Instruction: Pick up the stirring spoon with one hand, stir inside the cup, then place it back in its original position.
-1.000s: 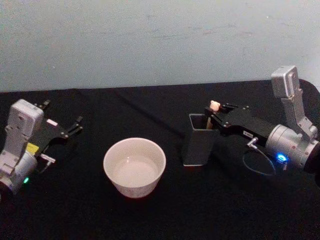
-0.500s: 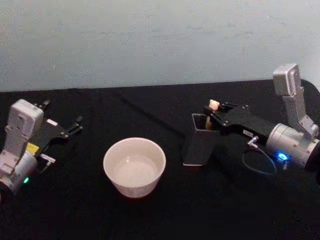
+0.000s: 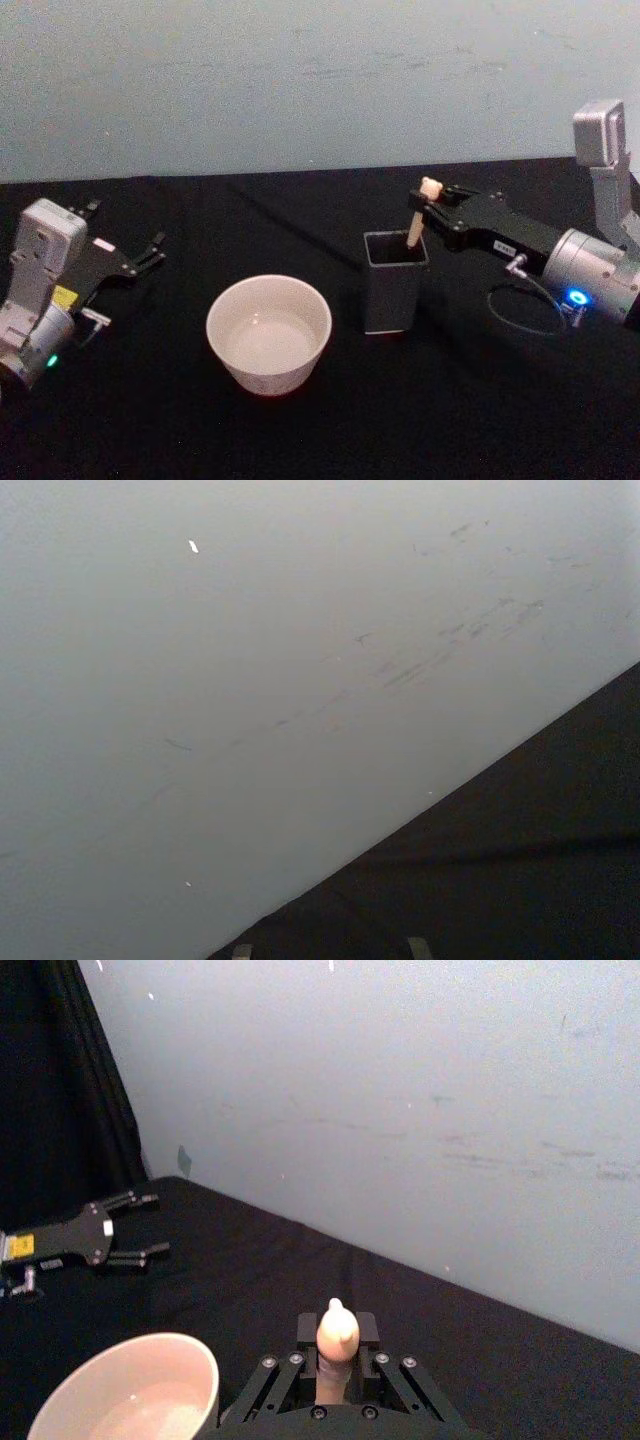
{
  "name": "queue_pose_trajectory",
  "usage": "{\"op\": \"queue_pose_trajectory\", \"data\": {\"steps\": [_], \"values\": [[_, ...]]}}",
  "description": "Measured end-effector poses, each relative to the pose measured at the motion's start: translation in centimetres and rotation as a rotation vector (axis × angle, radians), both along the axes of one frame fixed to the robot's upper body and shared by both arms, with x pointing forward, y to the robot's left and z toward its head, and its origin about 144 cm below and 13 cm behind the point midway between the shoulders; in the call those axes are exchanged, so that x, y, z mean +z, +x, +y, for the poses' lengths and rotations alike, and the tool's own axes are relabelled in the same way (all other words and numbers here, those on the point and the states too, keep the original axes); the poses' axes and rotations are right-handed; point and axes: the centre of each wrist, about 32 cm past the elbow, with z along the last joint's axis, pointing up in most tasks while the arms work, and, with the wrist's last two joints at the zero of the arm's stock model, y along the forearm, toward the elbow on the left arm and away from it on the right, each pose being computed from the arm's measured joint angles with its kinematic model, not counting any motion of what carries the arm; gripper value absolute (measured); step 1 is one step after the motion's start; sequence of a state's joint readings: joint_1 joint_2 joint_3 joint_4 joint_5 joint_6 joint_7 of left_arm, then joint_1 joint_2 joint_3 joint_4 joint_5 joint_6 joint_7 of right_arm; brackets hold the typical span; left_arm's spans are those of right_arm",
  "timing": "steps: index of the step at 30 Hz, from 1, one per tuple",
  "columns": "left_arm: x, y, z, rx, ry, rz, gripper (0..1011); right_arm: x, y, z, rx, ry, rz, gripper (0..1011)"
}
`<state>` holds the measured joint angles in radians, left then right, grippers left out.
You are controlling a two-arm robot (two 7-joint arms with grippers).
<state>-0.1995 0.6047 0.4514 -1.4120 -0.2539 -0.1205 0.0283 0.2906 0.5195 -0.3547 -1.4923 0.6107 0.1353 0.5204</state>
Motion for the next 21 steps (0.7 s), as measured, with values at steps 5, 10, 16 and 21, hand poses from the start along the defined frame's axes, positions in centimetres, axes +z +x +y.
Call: {"op": "queue_pose_trajectory", "data": {"steps": [5,10,16,21], "values": [[0.0,0.0,0.0,0.000,0.000,0.000,1002,0.6,0.0,-0.2,-0.006,0.017,-0.015,227],[0.0,0.0,0.0,0.000,0.000,0.000,1001,1.5,0.2,-0.2,-0.016,0.041,-0.049,227],[0.0,0.0,0.0,0.000,0.000,0.000,1001,2.5,0.6,0.1,-0.022,0.072,-0.083,227],[0.0,0.0,0.0,0.000,0.000,0.000,1002,3.3,0.8,0.6,-0.018,0.101,-0.101,227]]}}
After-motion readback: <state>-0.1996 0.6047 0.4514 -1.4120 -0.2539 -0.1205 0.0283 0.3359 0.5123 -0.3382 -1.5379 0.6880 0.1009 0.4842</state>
